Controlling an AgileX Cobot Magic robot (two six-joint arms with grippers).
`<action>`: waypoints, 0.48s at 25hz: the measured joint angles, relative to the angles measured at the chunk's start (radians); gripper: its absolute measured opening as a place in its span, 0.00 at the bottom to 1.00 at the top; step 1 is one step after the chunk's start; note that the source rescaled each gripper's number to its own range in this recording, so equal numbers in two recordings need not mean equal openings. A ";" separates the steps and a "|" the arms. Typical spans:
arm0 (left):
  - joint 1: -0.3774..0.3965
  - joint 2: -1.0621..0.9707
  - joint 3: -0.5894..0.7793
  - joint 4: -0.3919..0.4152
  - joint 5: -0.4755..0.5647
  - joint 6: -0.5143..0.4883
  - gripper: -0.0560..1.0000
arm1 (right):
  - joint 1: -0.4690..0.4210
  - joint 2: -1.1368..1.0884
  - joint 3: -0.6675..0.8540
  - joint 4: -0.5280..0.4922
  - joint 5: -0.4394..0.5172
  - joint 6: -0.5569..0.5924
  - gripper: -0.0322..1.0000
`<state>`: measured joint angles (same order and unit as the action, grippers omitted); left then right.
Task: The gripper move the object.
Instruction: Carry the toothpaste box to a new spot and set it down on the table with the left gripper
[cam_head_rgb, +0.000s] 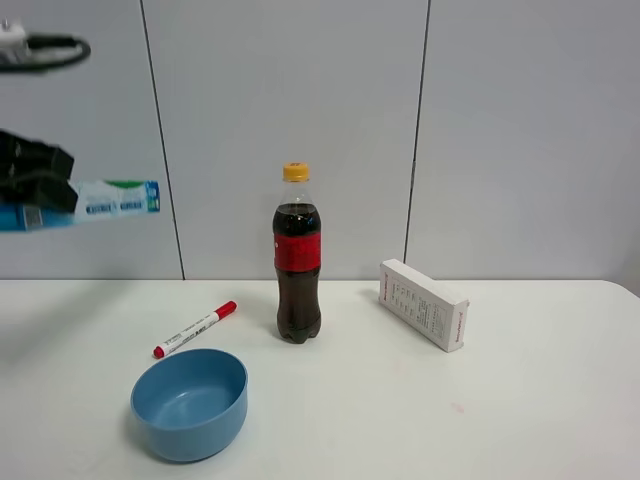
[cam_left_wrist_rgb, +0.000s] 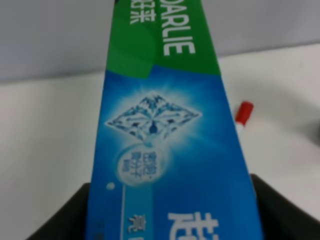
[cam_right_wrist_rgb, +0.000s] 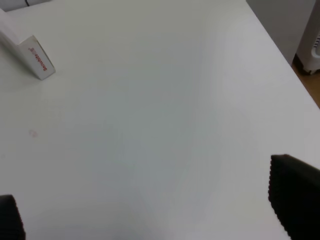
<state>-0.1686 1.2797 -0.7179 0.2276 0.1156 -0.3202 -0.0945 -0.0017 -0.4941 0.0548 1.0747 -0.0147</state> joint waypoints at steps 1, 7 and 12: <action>0.010 0.019 0.038 -0.006 -0.051 -0.005 0.08 | 0.000 0.000 0.000 0.000 0.000 0.000 1.00; 0.019 0.156 0.136 -0.018 -0.282 -0.012 0.08 | 0.000 0.000 0.000 0.000 0.000 0.000 1.00; 0.019 0.273 0.137 -0.025 -0.396 -0.013 0.08 | 0.000 0.000 0.000 0.000 0.000 0.000 1.00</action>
<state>-0.1498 1.5530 -0.5806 0.2025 -0.2800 -0.3330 -0.0945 -0.0017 -0.4941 0.0548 1.0747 -0.0147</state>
